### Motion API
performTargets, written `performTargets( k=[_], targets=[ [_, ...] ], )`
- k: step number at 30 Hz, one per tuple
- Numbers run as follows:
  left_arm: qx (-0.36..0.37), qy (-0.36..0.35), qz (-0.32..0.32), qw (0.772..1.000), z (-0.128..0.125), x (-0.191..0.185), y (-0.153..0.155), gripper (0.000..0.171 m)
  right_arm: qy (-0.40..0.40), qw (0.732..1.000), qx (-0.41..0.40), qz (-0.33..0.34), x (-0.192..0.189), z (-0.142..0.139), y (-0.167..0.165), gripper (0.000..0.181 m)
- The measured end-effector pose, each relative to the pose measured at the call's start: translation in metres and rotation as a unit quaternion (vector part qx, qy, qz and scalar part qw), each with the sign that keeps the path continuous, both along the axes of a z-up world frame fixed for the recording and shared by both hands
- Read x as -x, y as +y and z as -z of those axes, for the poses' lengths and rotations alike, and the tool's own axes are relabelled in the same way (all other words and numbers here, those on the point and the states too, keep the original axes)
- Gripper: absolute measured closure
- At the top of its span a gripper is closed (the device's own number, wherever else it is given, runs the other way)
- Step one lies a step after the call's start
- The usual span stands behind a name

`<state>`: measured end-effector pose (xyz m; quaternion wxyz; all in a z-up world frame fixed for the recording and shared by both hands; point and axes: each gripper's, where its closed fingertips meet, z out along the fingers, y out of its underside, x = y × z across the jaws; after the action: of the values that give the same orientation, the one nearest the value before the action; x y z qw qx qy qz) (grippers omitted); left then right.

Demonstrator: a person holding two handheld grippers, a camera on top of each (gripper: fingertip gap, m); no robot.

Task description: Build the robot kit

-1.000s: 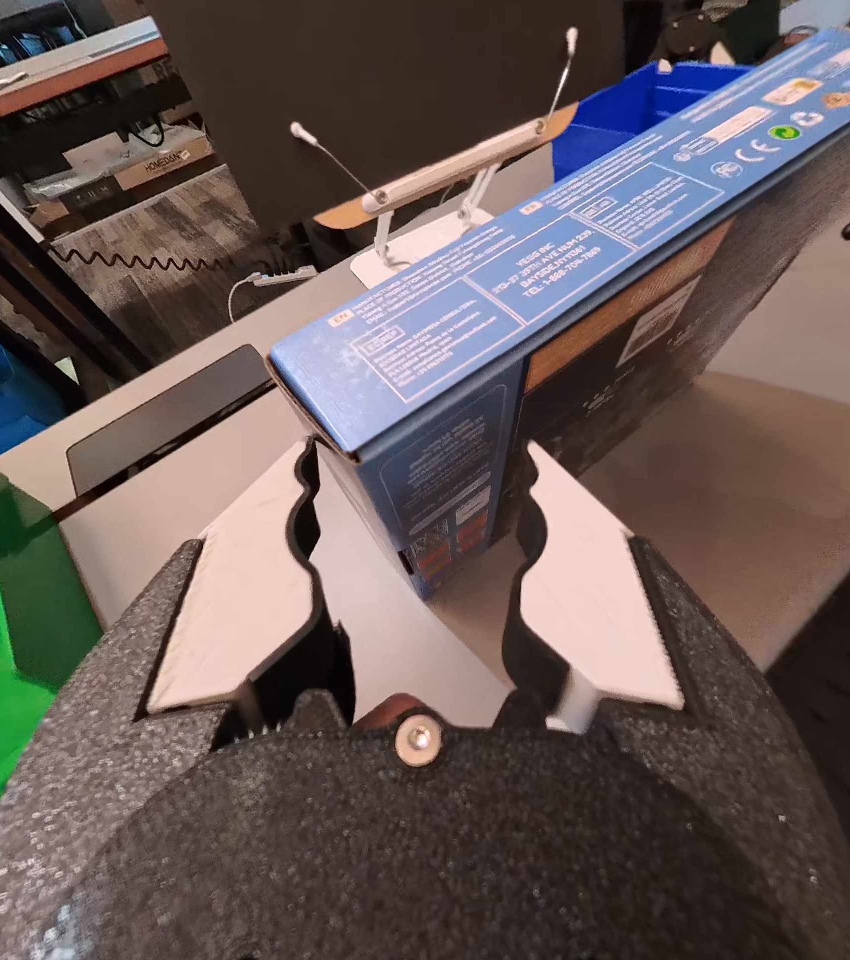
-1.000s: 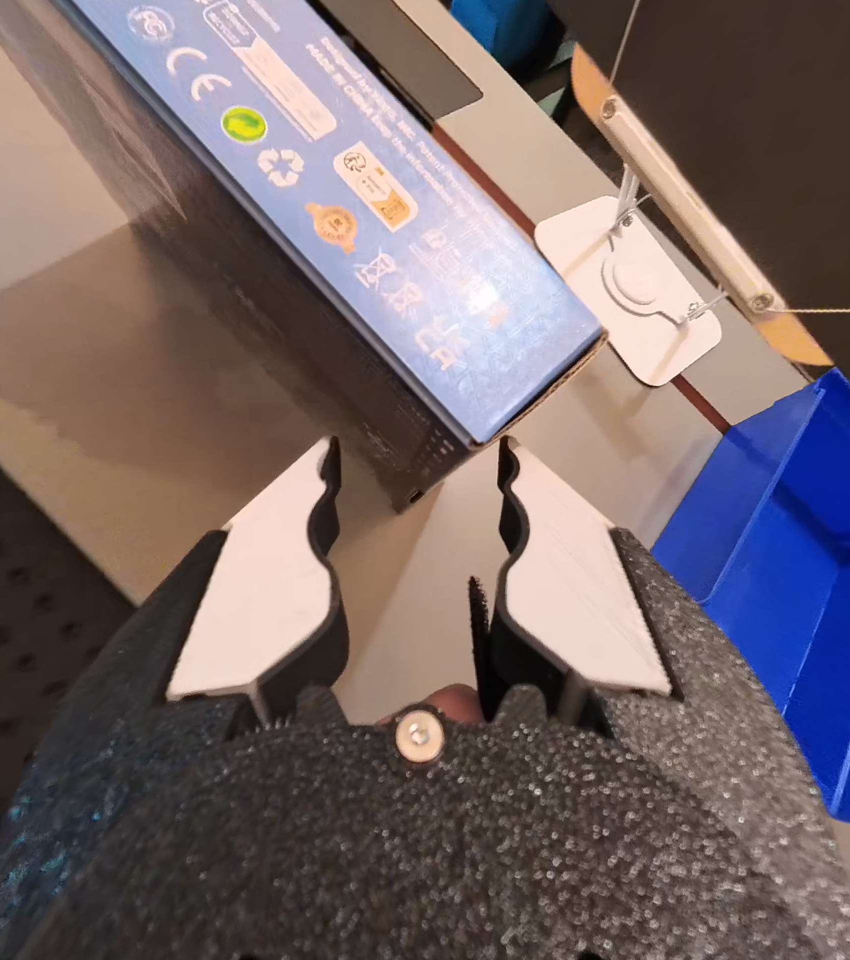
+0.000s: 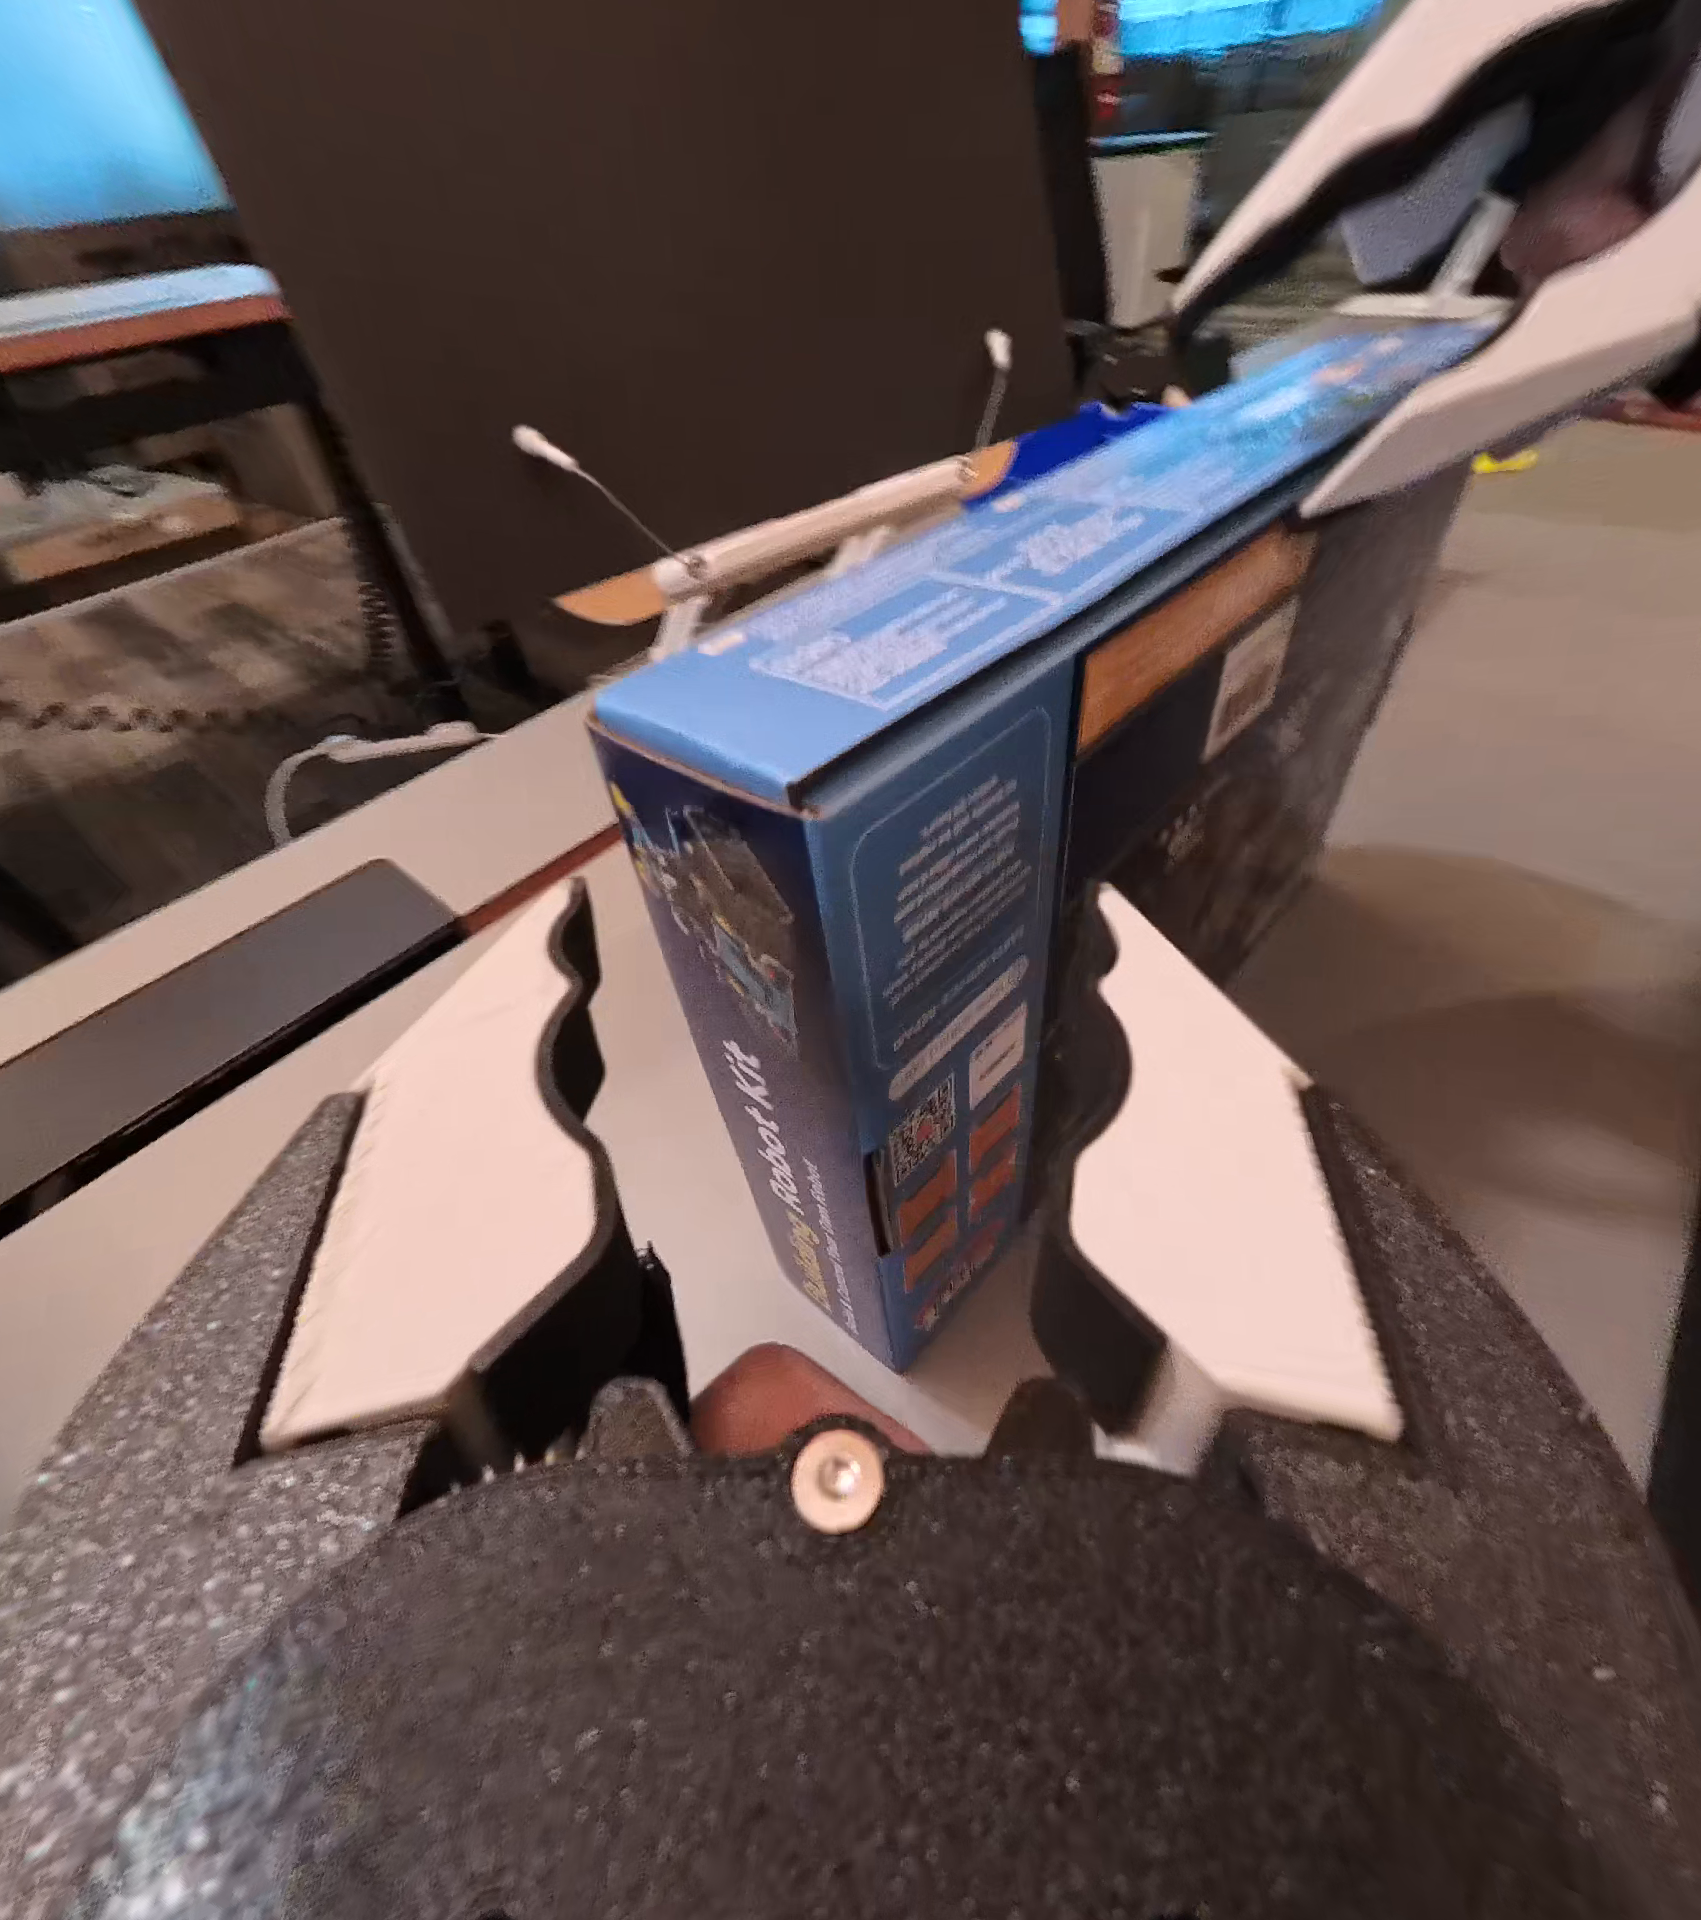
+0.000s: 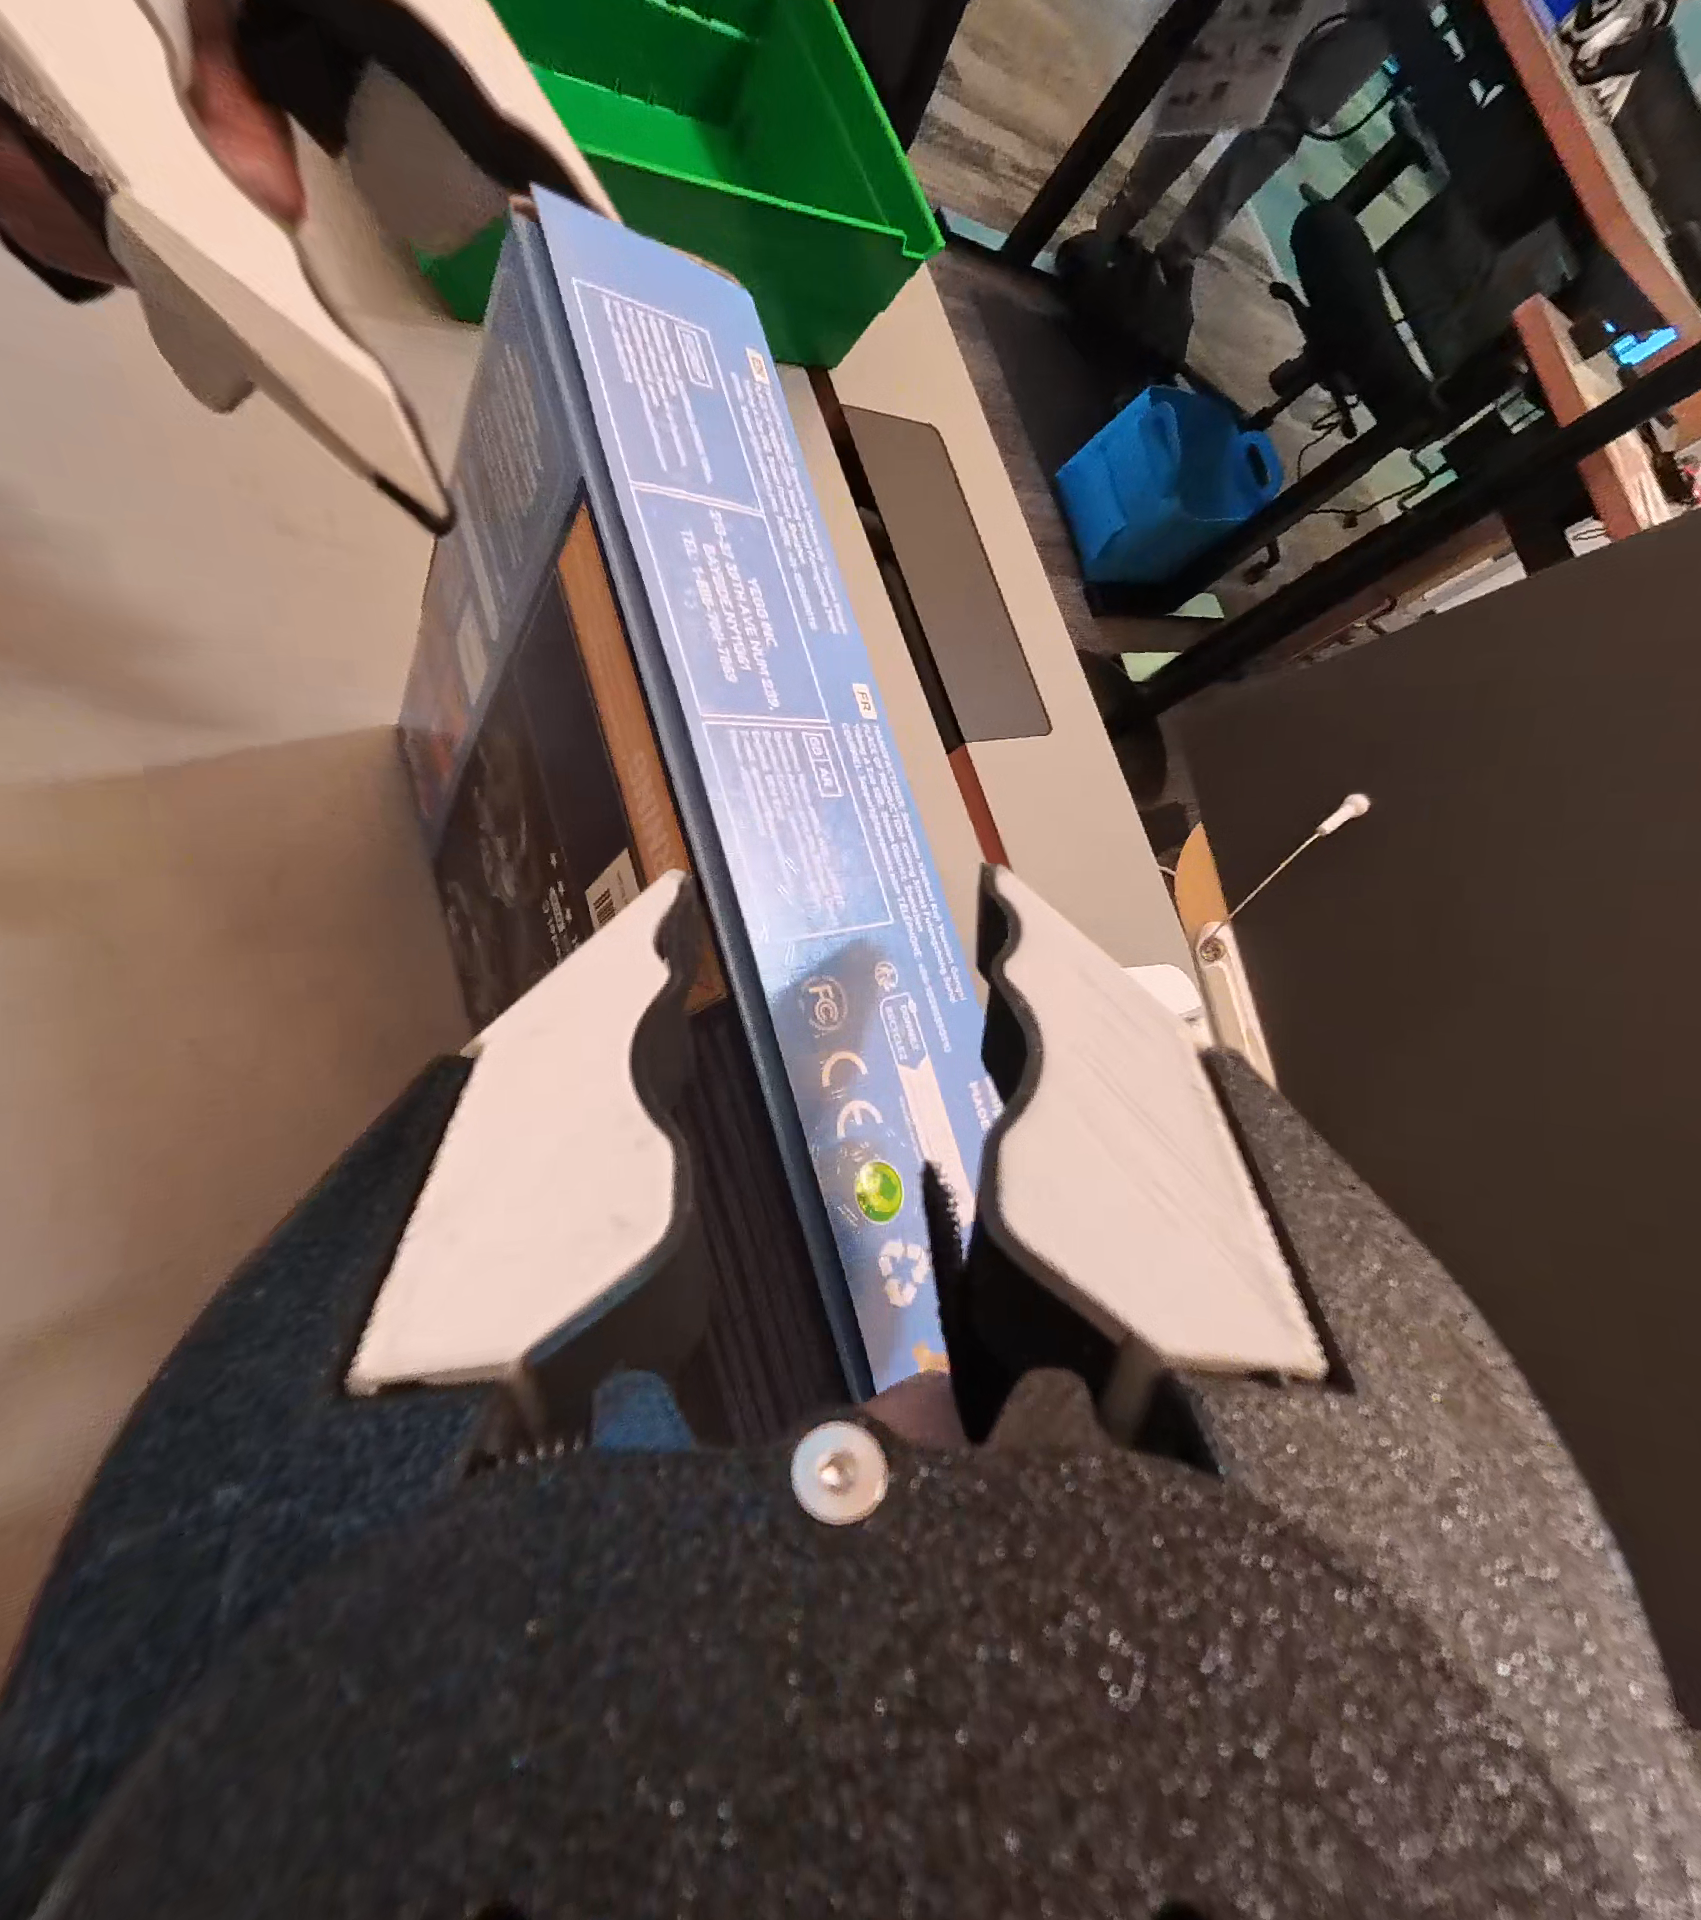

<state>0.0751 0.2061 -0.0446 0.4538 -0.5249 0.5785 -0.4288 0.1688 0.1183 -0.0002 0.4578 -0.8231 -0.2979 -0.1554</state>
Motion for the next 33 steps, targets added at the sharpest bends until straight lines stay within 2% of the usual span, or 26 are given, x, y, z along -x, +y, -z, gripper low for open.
performTargets(
  k=[3, 5, 6, 9, 13, 16, 18, 20, 21, 22, 23, 24, 26, 28, 31, 33],
  targets=[
    [0.026, 0.025, 0.058, 0.998, 0.021, -0.011, 0.002, 0.078, 0.002, 1.000, -0.006, -0.006, 0.003, -0.003, -0.001, 0.132],
    [0.039, 0.032, 0.089, 0.995, 0.032, -0.020, 0.000, 0.087, -0.001, 1.000, -0.014, -0.002, 0.003, -0.007, -0.001, 0.138],
    [0.041, 0.028, 0.096, 0.994, 0.034, -0.023, -0.001, 0.085, -0.004, 1.000, -0.014, 0.002, 0.001, -0.007, 0.000, 0.137],
    [0.030, 0.015, 0.109, 0.994, 0.035, -0.024, 0.000, 0.087, -0.038, 0.999, -0.016, 0.005, -0.001, -0.007, 0.001, 0.135],
    [0.015, 0.010, 0.118, 0.993, 0.036, -0.022, -0.001, 0.089, -0.146, 0.987, -0.057, 0.019, -0.007, -0.028, 0.005, 0.112],
    [-0.002, 0.007, 0.119, 0.993, 0.036, -0.020, -0.001, 0.090, -0.224, 0.969, -0.095, 0.038, -0.010, -0.048, 0.009, 0.120],
    [-0.010, 0.008, 0.121, 0.993, 0.037, -0.019, -0.001, 0.091, -0.230, 0.968, -0.094, 0.047, -0.013, -0.052, 0.011, 0.121],
    [-0.021, 0.006, 0.128, 0.992, 0.037, -0.018, -0.003, 0.092, -0.230, 0.965, -0.107, 0.059, -0.022, -0.062, 0.014, 0.110],
    [-0.024, 0.005, 0.131, 0.991, 0.038, -0.017, -0.005, 0.093, -0.203, 0.973, -0.090, 0.065, -0.025, -0.061, 0.015, 0.110],
    [-0.024, 0.005, 0.131, 0.991, 0.038, -0.017, -0.006, 0.093, -0.173, 0.981, -0.061, 0.059, -0.023, -0.053, 0.015, 0.120],
    [-0.021, 0.004, 0.131, 0.991, 0.038, -0.017, -0.005, 0.093, -0.147, 0.988, -0.011, 0.036, -0.017, -0.036, 0.011, 0.136],
    [-0.022, 0.002, 0.133, 0.991, 0.038, -0.016, -0.006, 0.093, -0.155, 0.987, 0.034, 0.024, -0.018, -0.020, 0.008, 0.156],
    [-0.026, 0.002, 0.133, 0.991, 0.038, -0.015, -0.007, 0.093, -0.245, 0.966, 0.070, 0.041, -0.041, -0.006, 0.006, 0.161],
    [-0.024, 0.006, 0.126, 0.992, 0.038, -0.015, -0.006, 0.093, -0.270, 0.957, 0.104, 0.034, -0.044, 0.005, 0.006, 0.180],
    [-0.021, 0.018, 0.095, 0.995, 0.038, -0.011, -0.007, 0.093, -0.228, 0.962, 0.145, 0.034, -0.041, 0.002, 0.005, 0.180],
    [-0.005, 0.040, 0.029, 0.999, 0.040, -0.001, -0.003, 0.091, -0.195, 0.967, 0.158, 0.034, -0.036, -0.001, 0.002, 0.180]
  ],
)
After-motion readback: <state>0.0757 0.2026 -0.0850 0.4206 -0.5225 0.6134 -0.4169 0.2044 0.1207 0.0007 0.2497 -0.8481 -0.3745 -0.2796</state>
